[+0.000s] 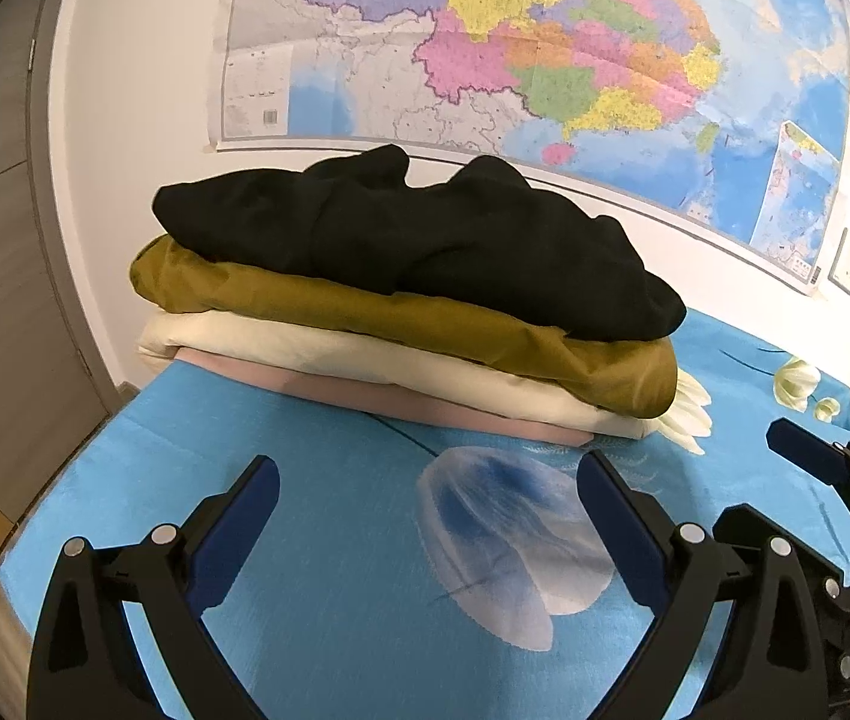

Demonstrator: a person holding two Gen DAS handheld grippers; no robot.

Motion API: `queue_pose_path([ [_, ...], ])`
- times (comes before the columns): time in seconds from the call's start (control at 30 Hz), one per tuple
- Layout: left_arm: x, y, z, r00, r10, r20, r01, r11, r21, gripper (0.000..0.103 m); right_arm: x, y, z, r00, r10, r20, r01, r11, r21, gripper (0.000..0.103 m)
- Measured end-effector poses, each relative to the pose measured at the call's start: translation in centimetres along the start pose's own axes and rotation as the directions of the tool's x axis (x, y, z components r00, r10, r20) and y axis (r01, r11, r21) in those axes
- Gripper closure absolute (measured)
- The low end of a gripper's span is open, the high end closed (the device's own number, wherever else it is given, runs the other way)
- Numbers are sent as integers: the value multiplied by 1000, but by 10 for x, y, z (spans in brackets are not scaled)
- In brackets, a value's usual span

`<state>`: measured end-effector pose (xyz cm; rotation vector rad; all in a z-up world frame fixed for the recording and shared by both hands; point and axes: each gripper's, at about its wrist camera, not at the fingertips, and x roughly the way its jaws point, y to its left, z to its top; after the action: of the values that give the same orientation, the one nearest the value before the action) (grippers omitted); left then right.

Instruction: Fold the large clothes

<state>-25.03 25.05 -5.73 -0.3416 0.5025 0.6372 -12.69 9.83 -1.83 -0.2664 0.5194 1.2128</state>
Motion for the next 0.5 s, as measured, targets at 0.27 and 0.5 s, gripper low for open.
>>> queue_pose_path([
  [0.27,-9,0,0,1000,22,21,-23,1000,18,7,-5,2,-3,1000,11,-1,-11,1000,11,6],
  [0.5,-13,0,-1,1000,22,19,-22,1000,17,7,-11,6,-3,1000,18,6,-18,1000,5,6],
])
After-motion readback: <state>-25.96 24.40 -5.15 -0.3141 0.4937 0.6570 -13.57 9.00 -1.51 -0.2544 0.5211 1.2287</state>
